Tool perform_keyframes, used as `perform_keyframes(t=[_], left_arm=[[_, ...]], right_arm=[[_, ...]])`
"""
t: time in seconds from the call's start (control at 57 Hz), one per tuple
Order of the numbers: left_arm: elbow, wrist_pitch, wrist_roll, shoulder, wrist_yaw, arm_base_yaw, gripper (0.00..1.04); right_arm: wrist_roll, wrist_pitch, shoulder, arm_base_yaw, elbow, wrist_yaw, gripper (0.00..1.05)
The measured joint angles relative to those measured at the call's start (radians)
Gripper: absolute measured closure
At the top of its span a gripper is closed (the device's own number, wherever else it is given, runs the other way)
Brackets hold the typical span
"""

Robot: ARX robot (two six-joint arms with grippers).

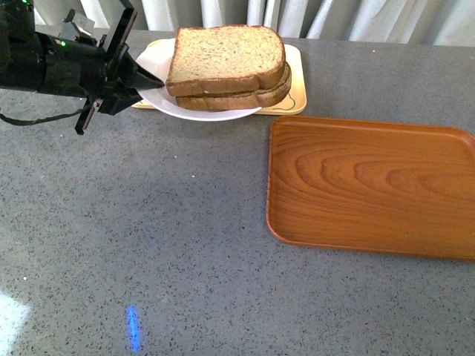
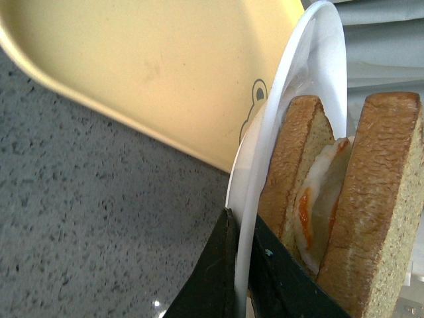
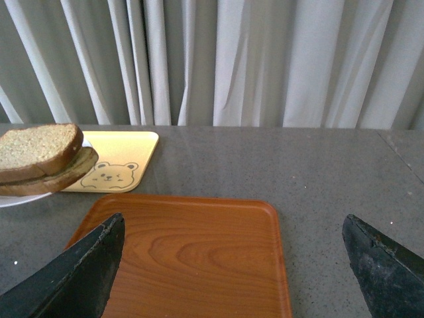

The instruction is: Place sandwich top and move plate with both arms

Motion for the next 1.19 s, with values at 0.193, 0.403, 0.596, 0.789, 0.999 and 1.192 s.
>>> perform_keyframes(t=[0.193, 0.403, 0.596, 0.789, 0.999, 1.192], left_arm=[[0.151, -0.071, 0.021, 0.094, 0.002, -0.001, 1.02], [0.305, -0.137, 0.027, 0.19, 0.01, 0.002, 1.02], [0.427, -0.177, 0.026, 0.262, 0.017, 0.004, 1.02], [0.537, -0.221, 0.027, 0.325, 0.025, 0.008, 1.02], [0.631, -0.28, 0.038, 0.387, 0.029, 0.013, 1.02], [0.704, -0.327, 0.053, 0.428, 0.054, 0.023, 1.02]], right_arm=[[0.0, 0.0, 0.0, 0.0, 0.0, 0.0, 0.09], [0.0, 0.0, 0.0, 0.0, 0.0, 0.0, 0.09], [-0.001, 0.0, 0.0, 0.0, 0.0, 0.0, 0.09], [-0.001, 0.0, 0.0, 0.0, 0.0, 0.0, 0.09], [-0.001, 0.0, 0.0, 0.0, 0.0, 0.0, 0.09], [-0.001, 0.0, 0.0, 0.0, 0.0, 0.0, 0.09]])
